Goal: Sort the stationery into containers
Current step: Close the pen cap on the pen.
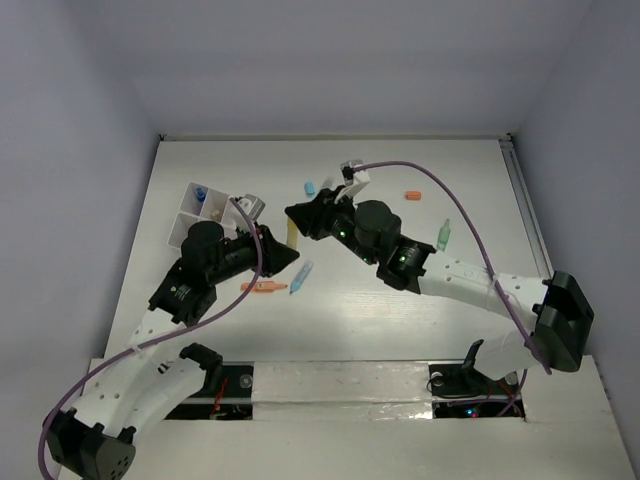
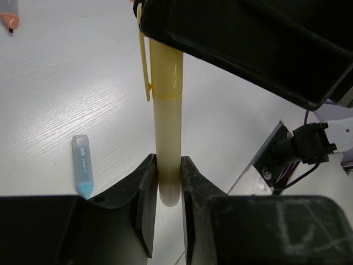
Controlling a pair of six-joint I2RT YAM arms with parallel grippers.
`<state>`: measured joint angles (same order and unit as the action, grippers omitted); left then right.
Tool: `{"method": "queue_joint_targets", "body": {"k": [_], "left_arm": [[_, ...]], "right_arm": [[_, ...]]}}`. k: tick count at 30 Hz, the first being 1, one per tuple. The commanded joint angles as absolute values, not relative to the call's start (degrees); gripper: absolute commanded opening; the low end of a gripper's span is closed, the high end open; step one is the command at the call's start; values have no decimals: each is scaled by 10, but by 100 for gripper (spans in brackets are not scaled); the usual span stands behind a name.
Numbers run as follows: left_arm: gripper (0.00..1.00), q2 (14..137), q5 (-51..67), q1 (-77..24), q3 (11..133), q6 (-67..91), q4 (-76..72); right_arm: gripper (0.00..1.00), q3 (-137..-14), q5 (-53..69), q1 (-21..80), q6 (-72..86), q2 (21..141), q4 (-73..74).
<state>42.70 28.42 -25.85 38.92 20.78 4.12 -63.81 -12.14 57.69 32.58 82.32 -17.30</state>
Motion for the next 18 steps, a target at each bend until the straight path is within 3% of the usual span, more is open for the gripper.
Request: {"method": "queue_joint_targets", "body": {"k": [1,18], "left_arm": [[0,429,207,-247,467,179,-68],[0,475,163,-247,598,153,-73]], "right_arm": [[0,-589,18,606,350,819,-99],[0,-459,64,660,423,842,-198]]}}
